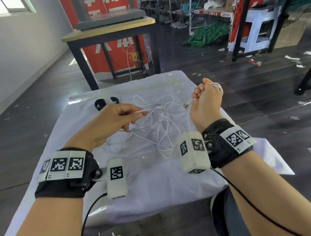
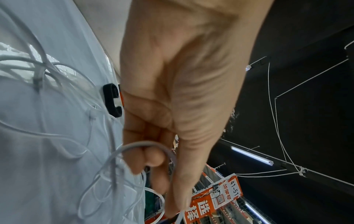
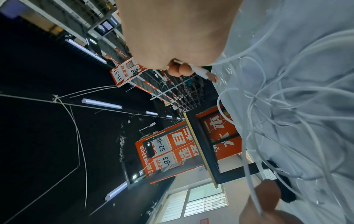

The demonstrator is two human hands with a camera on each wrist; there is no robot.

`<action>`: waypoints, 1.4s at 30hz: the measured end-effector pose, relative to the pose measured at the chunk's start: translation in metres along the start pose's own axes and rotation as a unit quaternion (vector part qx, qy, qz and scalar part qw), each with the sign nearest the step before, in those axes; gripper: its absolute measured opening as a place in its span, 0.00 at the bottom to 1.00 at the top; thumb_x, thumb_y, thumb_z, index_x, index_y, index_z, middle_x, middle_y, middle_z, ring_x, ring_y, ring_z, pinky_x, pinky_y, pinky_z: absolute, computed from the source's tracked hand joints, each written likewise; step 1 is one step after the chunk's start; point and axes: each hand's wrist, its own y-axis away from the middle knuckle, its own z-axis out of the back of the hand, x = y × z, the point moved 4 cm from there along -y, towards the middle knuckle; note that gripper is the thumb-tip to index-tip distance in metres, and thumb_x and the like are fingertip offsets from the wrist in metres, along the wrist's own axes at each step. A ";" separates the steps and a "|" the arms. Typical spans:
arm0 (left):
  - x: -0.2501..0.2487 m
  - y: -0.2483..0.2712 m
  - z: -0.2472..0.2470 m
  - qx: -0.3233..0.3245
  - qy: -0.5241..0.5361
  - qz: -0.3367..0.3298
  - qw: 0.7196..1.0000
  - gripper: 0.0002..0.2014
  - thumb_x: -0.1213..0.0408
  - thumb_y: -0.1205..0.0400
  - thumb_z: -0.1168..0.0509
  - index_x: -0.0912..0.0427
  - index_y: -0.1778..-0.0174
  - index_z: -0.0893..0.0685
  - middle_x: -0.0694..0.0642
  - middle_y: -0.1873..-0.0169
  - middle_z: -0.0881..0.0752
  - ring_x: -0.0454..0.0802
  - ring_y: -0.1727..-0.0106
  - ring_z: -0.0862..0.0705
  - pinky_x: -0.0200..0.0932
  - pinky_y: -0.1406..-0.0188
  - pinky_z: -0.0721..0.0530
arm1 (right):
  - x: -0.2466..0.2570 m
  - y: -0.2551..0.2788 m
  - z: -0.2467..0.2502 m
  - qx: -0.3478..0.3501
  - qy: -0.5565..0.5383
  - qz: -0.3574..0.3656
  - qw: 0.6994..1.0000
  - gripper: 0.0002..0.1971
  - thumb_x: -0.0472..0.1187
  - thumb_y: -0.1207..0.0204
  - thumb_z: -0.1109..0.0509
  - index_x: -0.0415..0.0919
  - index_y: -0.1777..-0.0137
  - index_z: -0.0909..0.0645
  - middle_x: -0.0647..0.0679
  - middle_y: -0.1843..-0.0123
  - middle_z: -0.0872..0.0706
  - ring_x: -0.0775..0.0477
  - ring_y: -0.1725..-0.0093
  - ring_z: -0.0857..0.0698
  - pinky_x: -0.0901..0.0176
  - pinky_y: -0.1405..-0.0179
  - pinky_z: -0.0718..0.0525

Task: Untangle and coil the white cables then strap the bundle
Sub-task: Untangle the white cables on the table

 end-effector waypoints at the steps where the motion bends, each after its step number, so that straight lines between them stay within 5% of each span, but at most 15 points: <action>1: 0.001 0.001 -0.002 0.029 -0.004 0.013 0.999 0.08 0.60 0.20 0.31 0.49 0.49 0.08 0.45 0.70 0.18 0.40 0.71 0.26 0.30 0.65 0.19 | 0.000 0.001 -0.002 0.010 0.007 0.005 1.000 0.15 0.27 0.18 0.52 0.42 0.52 0.25 0.50 0.70 0.32 0.55 0.75 0.32 0.67 0.75 0.33; 5: 0.004 0.005 -0.005 0.084 -0.004 0.042 0.996 0.11 0.54 0.20 0.34 0.49 0.48 0.09 0.46 0.65 0.13 0.43 0.65 0.20 0.32 0.56 0.17 | -0.002 0.005 -0.008 0.050 0.052 0.029 0.997 0.15 0.28 0.17 0.53 0.42 0.55 0.26 0.51 0.71 0.31 0.56 0.76 0.32 0.68 0.75 0.32; 8: 0.007 0.003 0.001 0.048 -0.024 0.040 0.998 0.13 0.51 0.17 0.39 0.47 0.46 0.10 0.43 0.52 0.09 0.38 0.52 0.13 0.31 0.46 0.19 | -0.008 0.009 -0.013 0.083 0.062 0.011 0.995 0.14 0.29 0.16 0.51 0.42 0.57 0.27 0.51 0.71 0.32 0.56 0.77 0.34 0.67 0.75 0.34; 12: 0.013 -0.003 0.009 -0.006 -0.072 0.039 0.997 0.10 0.60 0.15 0.37 0.53 0.50 0.10 0.48 0.57 0.08 0.42 0.57 0.12 0.34 0.55 0.16 | -0.019 0.016 -0.019 0.137 0.102 -0.034 0.985 0.13 0.31 0.14 0.50 0.41 0.55 0.26 0.52 0.73 0.33 0.57 0.79 0.36 0.68 0.79 0.37; 17: 0.016 0.002 -0.003 0.093 -0.156 0.060 0.982 0.10 0.65 0.15 0.38 0.53 0.49 0.11 0.48 0.57 0.08 0.40 0.63 0.12 0.28 0.68 0.19 | -0.024 0.024 -0.027 0.210 0.140 -0.072 0.965 0.13 0.29 0.15 0.50 0.40 0.55 0.26 0.51 0.72 0.33 0.56 0.77 0.36 0.68 0.80 0.38; 24: 0.021 0.009 -0.007 0.183 -0.225 0.108 0.951 0.18 0.76 0.21 0.35 0.49 0.44 0.12 0.47 0.55 0.12 0.40 0.65 0.14 0.27 0.67 0.20 | -0.030 0.031 -0.028 0.245 0.163 -0.100 0.950 0.13 0.31 0.13 0.50 0.39 0.55 0.26 0.50 0.72 0.32 0.57 0.78 0.35 0.68 0.80 0.38; 28: 0.024 0.010 -0.018 0.223 -0.291 0.116 0.923 0.17 0.67 0.24 0.26 0.44 0.44 0.15 0.46 0.55 0.18 0.44 0.65 0.18 0.29 0.68 0.24 | -0.030 0.034 -0.029 0.255 0.165 -0.106 0.947 0.13 0.32 0.13 0.51 0.39 0.55 0.27 0.50 0.73 0.33 0.57 0.78 0.36 0.68 0.80 0.39; 31: 0.026 0.008 -0.020 0.216 -0.327 0.120 0.912 0.14 0.61 0.24 0.25 0.47 0.45 0.16 0.49 0.53 0.19 0.45 0.63 0.19 0.29 0.67 0.24 | -0.028 0.037 -0.031 0.266 0.171 -0.107 0.943 0.13 0.32 0.13 0.51 0.39 0.55 0.27 0.50 0.72 0.33 0.57 0.78 0.36 0.67 0.78 0.40; 37: 0.031 -0.004 -0.014 0.043 -0.211 0.119 0.969 0.06 0.71 0.19 0.38 0.60 0.52 0.16 0.52 0.59 0.13 0.54 0.57 0.13 0.41 0.57 0.14 | -0.026 0.041 -0.030 0.279 0.187 -0.114 0.935 0.13 0.32 0.13 0.50 0.38 0.54 0.26 0.50 0.71 0.33 0.56 0.77 0.36 0.66 0.78 0.40; 39: 0.034 -0.006 -0.021 0.049 -0.214 0.140 0.965 0.04 0.65 0.21 0.33 0.60 0.55 0.14 0.54 0.60 0.10 0.54 0.56 0.11 0.45 0.54 0.13 | -0.027 0.042 -0.030 0.281 0.196 -0.116 0.932 0.13 0.32 0.13 0.50 0.38 0.55 0.26 0.49 0.71 0.33 0.56 0.76 0.36 0.66 0.78 0.40; 42: 0.037 -0.009 -0.032 0.101 -0.279 0.155 0.942 0.12 0.56 0.23 0.29 0.57 0.69 0.18 0.50 0.72 0.14 0.47 0.71 0.15 0.39 0.62 0.18 | -0.027 0.044 -0.030 0.283 0.202 -0.119 0.930 0.13 0.32 0.13 0.51 0.38 0.55 0.27 0.49 0.71 0.33 0.56 0.77 0.37 0.66 0.79 0.40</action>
